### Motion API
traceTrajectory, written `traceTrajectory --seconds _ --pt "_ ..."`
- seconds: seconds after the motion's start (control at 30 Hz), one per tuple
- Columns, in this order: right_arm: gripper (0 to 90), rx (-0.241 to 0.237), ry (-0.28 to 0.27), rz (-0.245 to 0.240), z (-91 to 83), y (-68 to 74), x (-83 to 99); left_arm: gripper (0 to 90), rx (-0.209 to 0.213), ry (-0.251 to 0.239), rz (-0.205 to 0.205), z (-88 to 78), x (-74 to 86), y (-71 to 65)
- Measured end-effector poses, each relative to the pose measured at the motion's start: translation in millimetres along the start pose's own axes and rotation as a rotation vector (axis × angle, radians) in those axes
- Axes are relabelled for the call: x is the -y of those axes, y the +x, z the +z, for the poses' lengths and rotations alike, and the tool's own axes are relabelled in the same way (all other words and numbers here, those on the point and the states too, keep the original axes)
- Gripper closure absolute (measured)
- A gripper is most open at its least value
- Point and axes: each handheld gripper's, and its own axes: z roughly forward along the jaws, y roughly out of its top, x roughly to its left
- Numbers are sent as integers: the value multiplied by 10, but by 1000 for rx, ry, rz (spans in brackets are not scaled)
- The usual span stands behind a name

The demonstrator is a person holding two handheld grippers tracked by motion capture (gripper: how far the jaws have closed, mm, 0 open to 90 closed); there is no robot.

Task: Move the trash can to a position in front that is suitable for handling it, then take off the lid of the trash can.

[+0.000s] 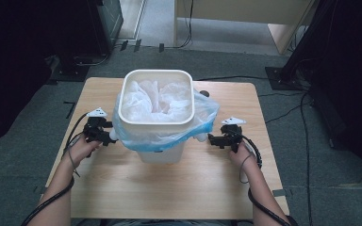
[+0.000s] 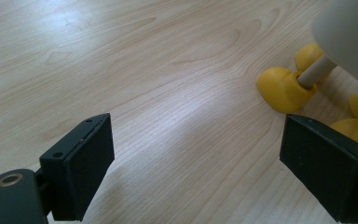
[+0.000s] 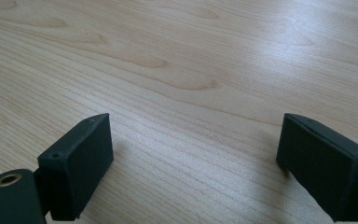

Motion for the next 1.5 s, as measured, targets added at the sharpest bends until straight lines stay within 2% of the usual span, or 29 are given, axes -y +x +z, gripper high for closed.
traceTrajectory --seconds 0.13,0.27,0.37,0.43,0.5,0.7,0.77,0.87,1.07,1.23,1.3,1.5 --pt "106 4 0 3 2 4 -2 96 -4 3 -13 -19 -22 -4" --pt "104 10 0 6 4 9 -4 96 6 6 20 -45 -24 -11" --pt "104 11 0 7 5 11 -4 96 1 22 27 -63 -36 -13" --pt "103 11 0 7 5 11 -4 136 9 24 28 -83 -49 -17" --pt "103 12 1 7 6 12 -5 136 5 20 32 -101 -65 -22" --pt "102 14 1 10 6 15 -6 137 9 -8 25 -177 -107 -24" --pt "102 15 2 10 7 16 -6 136 -11 -31 35 -203 -121 -27" --pt "101 16 2 11 7 17 -7 137 2 -59 3 -236 -149 -24" --pt "100 18 2 12 8 19 -8 137 20 -34 47 -268 -221 -89" --pt "100 20 3 14 9 21 -8 136 23 -22 57 -291 -258 -100" --pt "100 20 3 14 9 21 -8 137 38 -25 57 -309 -266 -104" --pt "100 20 2 14 9 22 -8 137 23 -16 78 -364 -306 -133"
